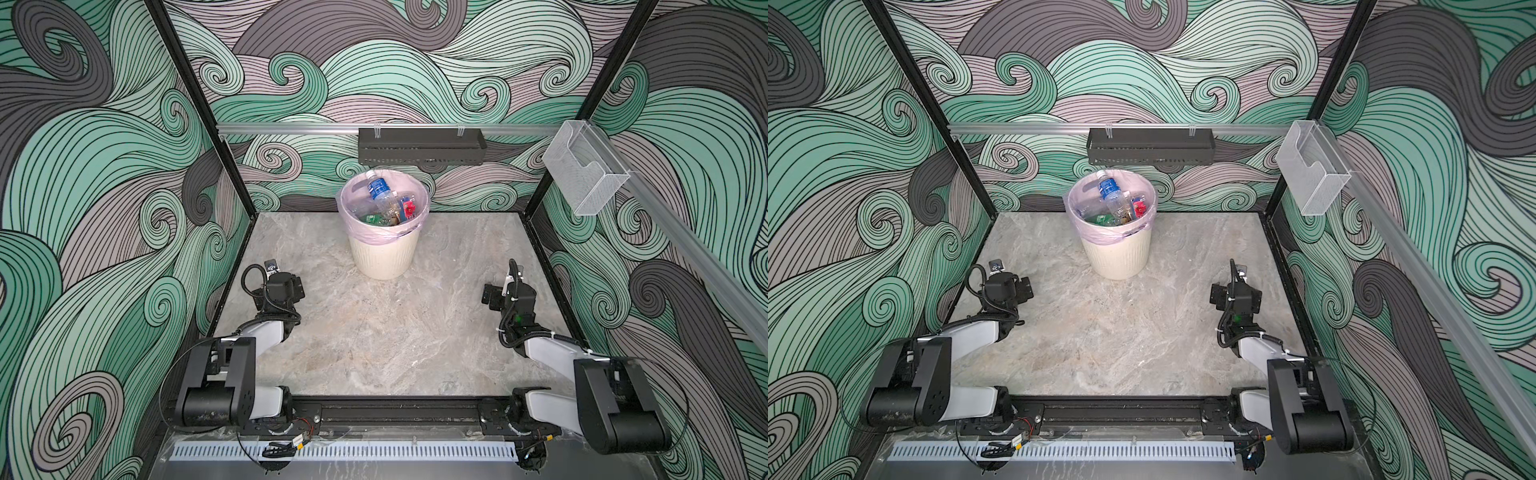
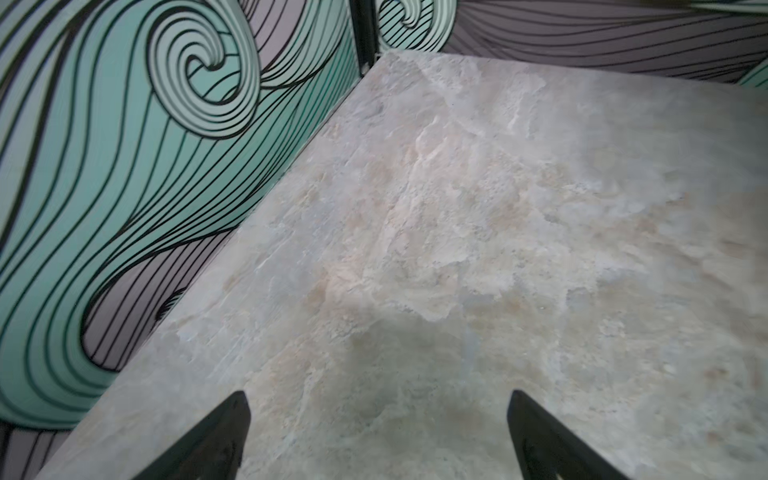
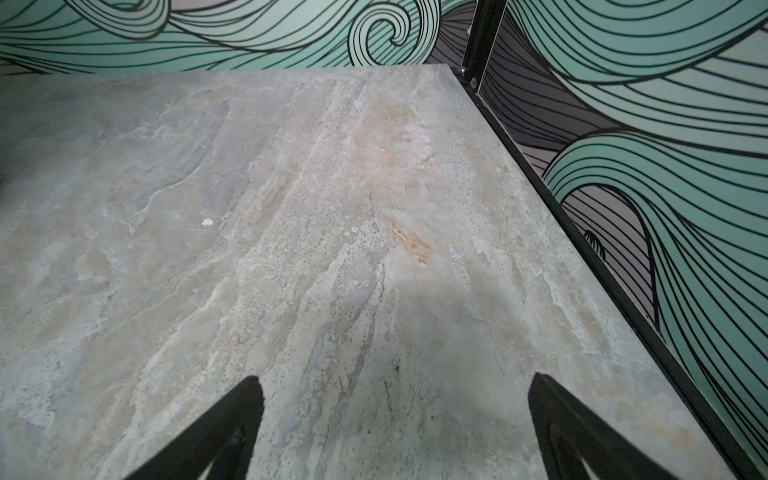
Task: Throw the plastic bottles in the bin
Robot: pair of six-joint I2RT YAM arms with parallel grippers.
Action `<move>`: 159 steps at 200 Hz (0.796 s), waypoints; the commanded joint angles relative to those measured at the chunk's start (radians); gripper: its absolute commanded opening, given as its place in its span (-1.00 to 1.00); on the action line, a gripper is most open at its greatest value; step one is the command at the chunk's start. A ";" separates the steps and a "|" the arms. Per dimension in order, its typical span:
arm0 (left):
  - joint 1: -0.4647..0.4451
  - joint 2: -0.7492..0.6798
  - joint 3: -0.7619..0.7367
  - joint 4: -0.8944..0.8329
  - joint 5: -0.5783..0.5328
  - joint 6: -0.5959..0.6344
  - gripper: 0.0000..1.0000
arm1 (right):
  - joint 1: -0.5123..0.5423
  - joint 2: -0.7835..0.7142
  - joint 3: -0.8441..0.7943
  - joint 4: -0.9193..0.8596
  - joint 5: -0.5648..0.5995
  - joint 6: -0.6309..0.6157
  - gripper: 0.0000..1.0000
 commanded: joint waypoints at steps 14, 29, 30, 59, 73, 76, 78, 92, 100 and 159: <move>0.010 0.139 -0.009 0.272 0.171 0.070 0.97 | -0.013 0.060 0.005 0.207 -0.037 -0.026 0.99; 0.012 0.164 0.008 0.265 0.164 0.075 0.97 | -0.017 0.125 -0.018 0.318 -0.083 -0.024 0.99; 0.012 0.162 0.010 0.258 0.164 0.074 0.97 | -0.017 0.131 -0.019 0.328 -0.085 -0.026 0.99; 0.013 0.151 0.028 0.203 0.165 0.061 0.97 | -0.017 0.261 0.046 0.326 -0.113 -0.035 0.99; 0.013 0.157 0.033 0.208 0.165 0.062 0.97 | -0.028 0.294 0.043 0.388 -0.136 -0.038 0.99; 0.013 0.158 0.033 0.206 0.165 0.062 0.97 | -0.027 0.302 0.037 0.412 -0.137 -0.042 0.99; 0.013 0.157 0.033 0.201 0.166 0.061 0.97 | -0.028 0.295 0.039 0.399 -0.137 -0.039 0.99; 0.015 0.153 0.036 0.193 0.167 0.057 0.97 | -0.031 0.259 0.070 0.270 -0.140 -0.030 0.99; 0.015 0.154 0.038 0.190 0.167 0.056 0.97 | -0.029 0.292 0.050 0.368 -0.137 -0.035 0.99; 0.015 0.149 0.033 0.192 0.168 0.056 0.97 | -0.027 0.267 0.053 0.322 -0.139 -0.035 0.99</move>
